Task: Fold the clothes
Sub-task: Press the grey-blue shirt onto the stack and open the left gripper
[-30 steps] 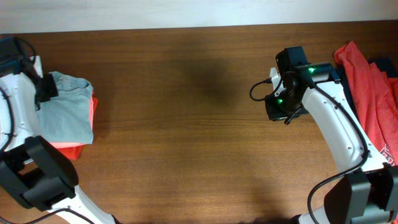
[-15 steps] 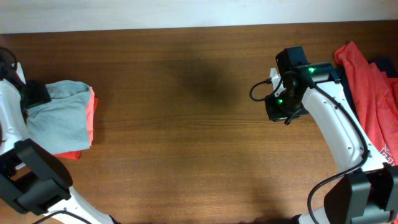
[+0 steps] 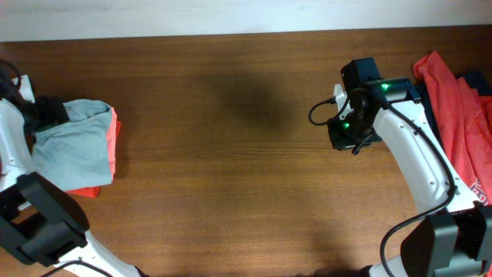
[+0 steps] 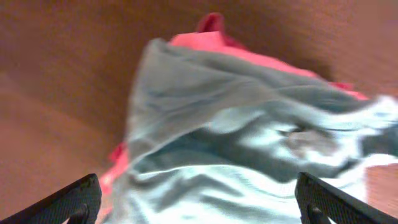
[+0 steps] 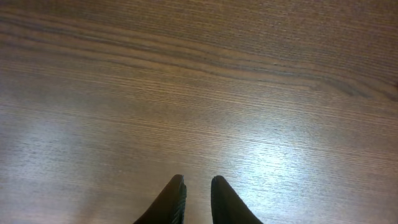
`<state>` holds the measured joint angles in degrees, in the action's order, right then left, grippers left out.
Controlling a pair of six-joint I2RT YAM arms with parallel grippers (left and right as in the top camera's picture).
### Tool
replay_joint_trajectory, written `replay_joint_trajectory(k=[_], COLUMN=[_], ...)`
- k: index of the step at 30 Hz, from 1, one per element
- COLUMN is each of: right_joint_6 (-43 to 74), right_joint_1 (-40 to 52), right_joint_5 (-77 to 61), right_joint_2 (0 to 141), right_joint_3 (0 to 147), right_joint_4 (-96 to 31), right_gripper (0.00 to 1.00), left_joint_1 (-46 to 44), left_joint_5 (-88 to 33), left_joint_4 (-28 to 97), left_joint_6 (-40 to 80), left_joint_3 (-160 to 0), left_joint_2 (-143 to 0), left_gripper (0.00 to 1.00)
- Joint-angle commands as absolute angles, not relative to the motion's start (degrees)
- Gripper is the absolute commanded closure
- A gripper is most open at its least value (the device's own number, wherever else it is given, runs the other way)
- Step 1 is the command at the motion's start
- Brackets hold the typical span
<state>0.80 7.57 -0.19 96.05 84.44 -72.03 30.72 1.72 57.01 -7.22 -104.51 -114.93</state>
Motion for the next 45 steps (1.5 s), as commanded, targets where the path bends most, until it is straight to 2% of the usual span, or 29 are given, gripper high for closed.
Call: replay_joint_trajectory(k=[1, 8, 10, 11, 12, 13, 15, 17, 21, 23, 24, 30, 33, 34, 36, 39, 42, 45], right_joint_6=[0.51, 0.54, 0.54, 0.54, 0.51, 0.54, 0.54, 0.54, 0.54, 0.56, 0.56, 0.58, 0.58, 0.58, 0.56, 0.58, 0.56, 0.54], right_joint_1=[7.38, 7.38, 7.38, 7.38, 7.38, 7.38, 7.38, 7.38, 7.38, 7.38, 7.38, 7.38, 7.42, 7.42, 7.42, 7.42, 7.42, 7.42], right_joint_5=[0.64, 0.45, 0.43, 0.25, -0.21, -0.47, -1.06, -1.04, -1.50, -2.37, -2.68, -2.81, -2.81, -2.81, -2.79, -2.79, -2.76, -2.76], right_joint_2=[95.83, 95.83, 95.83, 95.83, 95.83, 95.83, 95.83, 95.83, 95.83, 95.83, 95.83, 95.83, 95.83, 95.83, 95.83, 95.83, 95.83, 95.83], right_joint_3=[84.97, 84.97, 84.99, 84.97, 84.97, 84.99, 84.97, 84.97, 84.97, 84.97, 84.99, 84.97, 84.97, 84.97, 84.97, 84.97, 84.97, 84.99], right_joint_4=[-72.25, -72.25, -72.25, -72.25, -72.25, -72.25, -72.27, -72.27, -72.27, -72.27, -72.27, -72.66, -72.75, -72.75, -72.71, -72.66, -72.64, -72.64], right_gripper=[0.80, 0.80, 0.80, 0.80, 0.80, 0.80, 0.80, 0.80, 0.80, 0.80, 0.80, 0.80, 0.80, 0.80, 0.80, 0.80, 0.80, 0.80], left_joint_1=[30.92, 30.92, 30.92, 30.92, 30.92, 30.92, 30.85, 30.65, 30.65, 30.46, 30.37, 29.87, 29.76, 29.76, 29.76, 29.76, 29.76, 29.65], left_joint_5=[-6.92, -6.87, -6.85, -6.85, -6.85, -6.85, -6.85, -6.85, -6.87, -6.87, -6.87, -6.85, -6.87, -6.90, -6.90, -8.54, -11.73, -12.91], left_joint_4=[57.52, 57.47, 56.99, 56.84, 56.58, 56.25, 55.13, 53.74, 49.63, 46.70, 45.54, 42.63, 41.67, 41.15, 40.93, 41.32, 41.32, 41.10], left_joint_6=[-6.70, -6.70, -6.68, -6.68, -6.68, -6.66, -6.66, -6.66, -6.68, -6.66, -6.66, -5.13, -5.13, -5.13, -5.15, -5.17, -5.17, -5.17], left_joint_3=[-104.84, -104.84, -104.81, -104.81, -104.81, -104.81, -104.81, -104.81, -104.81, -104.81, -104.81, -104.81, -104.81, -104.86, -105.25, -106.37, -107.77, -110.00], left_joint_2=[-112.71, -112.73, -113.03, -113.19, -113.60, -113.97, -114.78, -115.81, -118.50, -120.38, -121.21, -125.14, -125.78, -125.78, -125.60, -125.29, -124.22, -122.43], left_gripper=[0.01, 0.01, 0.08, 0.20, 0.64, 0.84, 0.94, 0.94, 0.92, 0.83, 0.75, 0.59, 0.38, 0.36, 0.26, 0.21, 0.02, 0.01])
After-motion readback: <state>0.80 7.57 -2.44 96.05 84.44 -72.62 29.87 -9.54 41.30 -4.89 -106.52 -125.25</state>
